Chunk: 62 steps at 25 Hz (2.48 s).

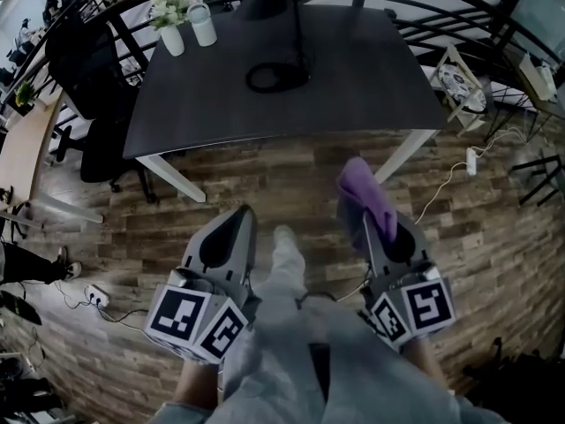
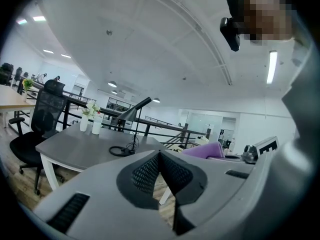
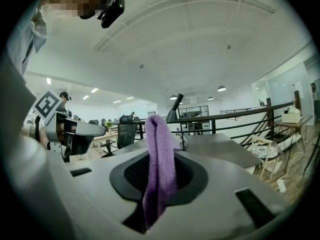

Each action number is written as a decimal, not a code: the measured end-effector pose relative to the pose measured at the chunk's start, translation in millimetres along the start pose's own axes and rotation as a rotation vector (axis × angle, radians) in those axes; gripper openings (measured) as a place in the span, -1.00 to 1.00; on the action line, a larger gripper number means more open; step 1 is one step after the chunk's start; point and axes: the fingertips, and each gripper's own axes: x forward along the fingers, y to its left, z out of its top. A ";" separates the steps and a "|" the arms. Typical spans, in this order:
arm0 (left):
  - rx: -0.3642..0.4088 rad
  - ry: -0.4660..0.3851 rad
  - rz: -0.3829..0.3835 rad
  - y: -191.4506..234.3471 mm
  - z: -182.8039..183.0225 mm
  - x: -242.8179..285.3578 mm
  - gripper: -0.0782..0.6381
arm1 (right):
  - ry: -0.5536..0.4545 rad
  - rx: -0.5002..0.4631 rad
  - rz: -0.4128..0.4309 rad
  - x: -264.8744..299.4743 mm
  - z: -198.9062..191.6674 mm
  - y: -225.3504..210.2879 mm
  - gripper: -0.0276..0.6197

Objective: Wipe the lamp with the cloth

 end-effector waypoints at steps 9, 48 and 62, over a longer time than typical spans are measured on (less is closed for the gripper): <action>0.004 0.021 -0.030 12.9 5.8 39.1 -0.74 | -0.015 0.027 -0.006 38.6 9.6 -8.0 -0.74; 0.016 -0.040 -0.078 113.3 106.6 240.4 -0.74 | -0.047 -0.065 -0.064 235.9 91.0 -98.3 -0.74; 0.031 -0.058 -0.046 143.6 118.4 259.8 -0.74 | -0.107 -0.088 -0.076 281.6 116.5 -112.7 -0.74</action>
